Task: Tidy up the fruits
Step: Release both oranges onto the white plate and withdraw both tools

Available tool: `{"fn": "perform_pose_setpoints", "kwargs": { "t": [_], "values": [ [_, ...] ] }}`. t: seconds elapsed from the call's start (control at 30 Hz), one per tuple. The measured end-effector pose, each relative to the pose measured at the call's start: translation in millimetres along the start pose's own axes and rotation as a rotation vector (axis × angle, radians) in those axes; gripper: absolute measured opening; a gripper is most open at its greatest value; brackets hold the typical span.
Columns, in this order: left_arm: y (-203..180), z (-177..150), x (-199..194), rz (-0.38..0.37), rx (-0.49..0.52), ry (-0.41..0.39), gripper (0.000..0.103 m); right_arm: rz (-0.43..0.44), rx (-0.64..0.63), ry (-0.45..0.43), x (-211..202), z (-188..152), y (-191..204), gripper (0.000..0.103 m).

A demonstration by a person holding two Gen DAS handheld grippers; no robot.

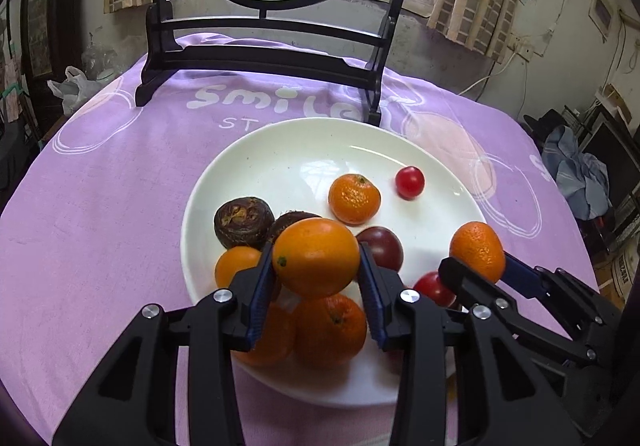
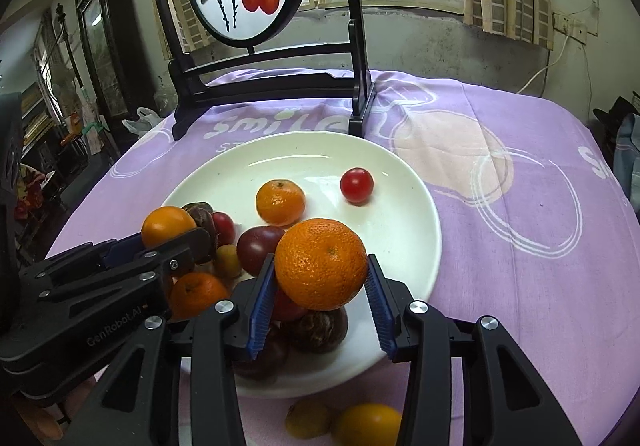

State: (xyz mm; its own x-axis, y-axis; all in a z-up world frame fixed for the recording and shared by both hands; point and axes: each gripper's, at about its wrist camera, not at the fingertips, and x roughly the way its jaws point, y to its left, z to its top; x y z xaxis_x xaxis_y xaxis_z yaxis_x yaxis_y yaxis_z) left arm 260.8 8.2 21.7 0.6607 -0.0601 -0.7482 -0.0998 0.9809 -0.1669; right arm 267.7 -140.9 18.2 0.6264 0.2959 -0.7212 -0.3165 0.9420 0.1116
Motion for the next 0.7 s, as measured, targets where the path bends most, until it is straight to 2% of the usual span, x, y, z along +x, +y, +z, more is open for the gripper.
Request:
{"fn": "perform_pose_setpoints", "kwargs": {
  "t": [0.07,0.1,0.13,0.2,0.23,0.4,0.5,0.7],
  "values": [
    [3,2,2,0.012,-0.032,-0.005,0.049,-0.019,-0.010,-0.011,-1,1,-1,0.048],
    [6,2,2,0.034,-0.052,-0.011,0.063,-0.028,-0.016,-0.020,-2,2,-2,0.048],
    [10,1,1,0.044,-0.069,-0.022,0.070,-0.029,-0.018,-0.025,-4,1,-3,0.049],
    [16,1,-2,0.014,-0.099,-0.039,0.077,-0.031,-0.016,-0.035,-7,0,-4,0.063],
    [18,2,-2,0.000,-0.108,-0.032,0.081,-0.027,-0.009,-0.041,-8,-2,-5,0.063],
    [16,-3,-13,0.003,-0.087,-0.047,0.082,-0.003,0.037,-0.032,-21,-15,-14,0.063],
    [14,-8,-22,0.012,-0.083,-0.065,0.087,0.004,0.061,-0.035,-33,-25,-24,0.063],
    [2,-28,-40,0.021,-0.031,-0.069,0.088,-0.013,0.086,-0.022,-53,-56,-42,0.063]
  ]
}}
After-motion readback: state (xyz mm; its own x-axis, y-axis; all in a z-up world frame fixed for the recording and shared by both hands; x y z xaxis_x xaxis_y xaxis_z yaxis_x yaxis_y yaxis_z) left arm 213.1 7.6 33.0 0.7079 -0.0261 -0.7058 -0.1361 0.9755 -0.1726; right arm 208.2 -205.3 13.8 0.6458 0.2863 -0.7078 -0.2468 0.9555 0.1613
